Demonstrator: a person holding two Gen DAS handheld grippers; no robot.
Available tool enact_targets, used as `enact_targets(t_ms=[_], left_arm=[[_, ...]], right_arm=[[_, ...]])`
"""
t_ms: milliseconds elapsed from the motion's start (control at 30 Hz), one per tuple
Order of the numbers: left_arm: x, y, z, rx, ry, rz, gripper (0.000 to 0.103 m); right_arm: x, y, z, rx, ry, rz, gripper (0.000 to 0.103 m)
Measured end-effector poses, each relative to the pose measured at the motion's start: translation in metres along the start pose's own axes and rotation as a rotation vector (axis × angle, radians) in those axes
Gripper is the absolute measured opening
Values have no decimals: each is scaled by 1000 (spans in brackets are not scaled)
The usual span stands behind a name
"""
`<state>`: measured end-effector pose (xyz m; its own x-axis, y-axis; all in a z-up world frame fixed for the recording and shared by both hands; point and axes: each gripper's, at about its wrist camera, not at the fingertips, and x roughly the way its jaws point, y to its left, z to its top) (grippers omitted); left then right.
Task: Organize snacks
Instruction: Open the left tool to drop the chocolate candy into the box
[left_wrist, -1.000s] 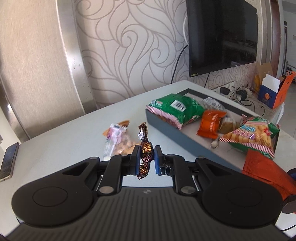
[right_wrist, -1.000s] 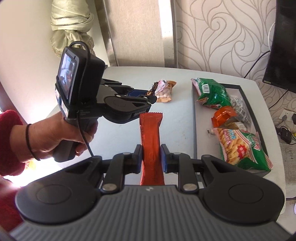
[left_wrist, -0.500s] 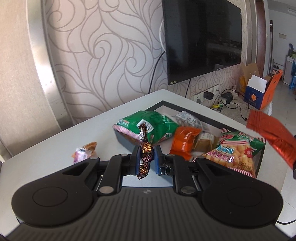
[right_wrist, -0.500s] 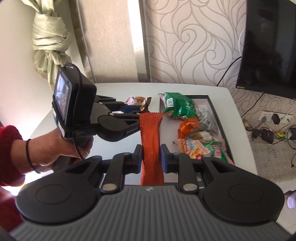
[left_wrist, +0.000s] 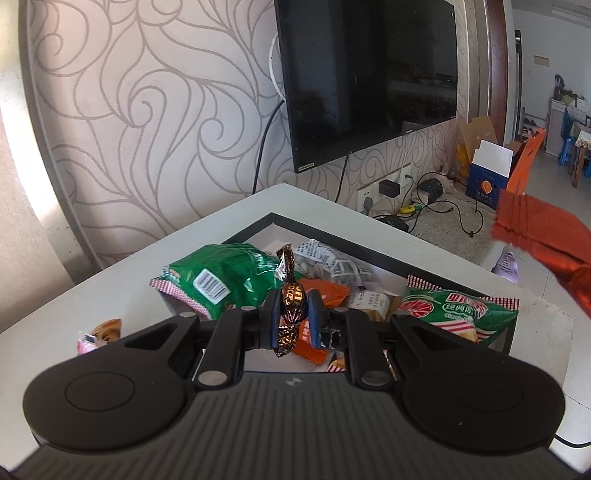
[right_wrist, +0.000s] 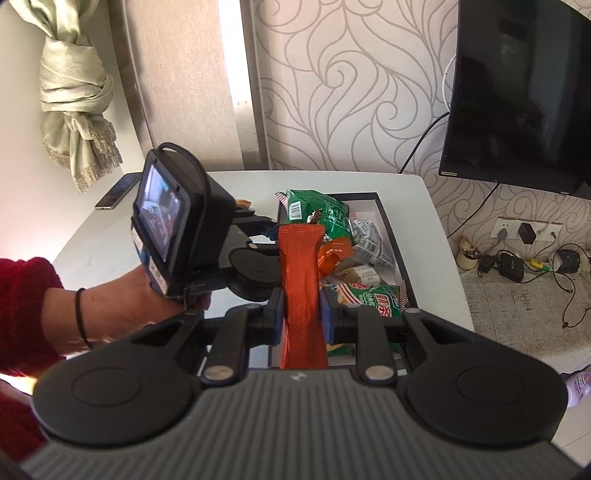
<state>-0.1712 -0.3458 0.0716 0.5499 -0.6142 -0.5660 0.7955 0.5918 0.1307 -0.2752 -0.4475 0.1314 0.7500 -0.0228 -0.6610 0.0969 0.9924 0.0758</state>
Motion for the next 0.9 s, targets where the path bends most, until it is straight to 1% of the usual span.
enact_targets(t_ms=[300,367,633,700,733,767,800,833,900], left_arm=[[34,0,5,-32,14,-12,18],[42,-1,6,-22,18,-9,18],[56,-3,5,-22,5,-13,18],[56,-4,4,-22,1,-3,20],[56,-5,5,-17,4,1,22],[55,-6,4,-13,2,4,26],[55,-6,4,-8,1,10,33],[54,-7,5,-4,0,20,37],[50,-7,5,-1,-9,21,63]], right_arm=[[8,-10,-1,13,27,-9,24],[9,-12,-1,14,31,-10,24],[16,-17,3,14,41,-11,24],[17,-18,4,10,42,-11,24],[17,-18,5,9,42,-10,24],[18,-18,5,7,43,-10,24],[19,-18,6,5,44,-8,24],[20,-19,7,4,44,-6,24],[23,-20,9,0,46,-2,24]])
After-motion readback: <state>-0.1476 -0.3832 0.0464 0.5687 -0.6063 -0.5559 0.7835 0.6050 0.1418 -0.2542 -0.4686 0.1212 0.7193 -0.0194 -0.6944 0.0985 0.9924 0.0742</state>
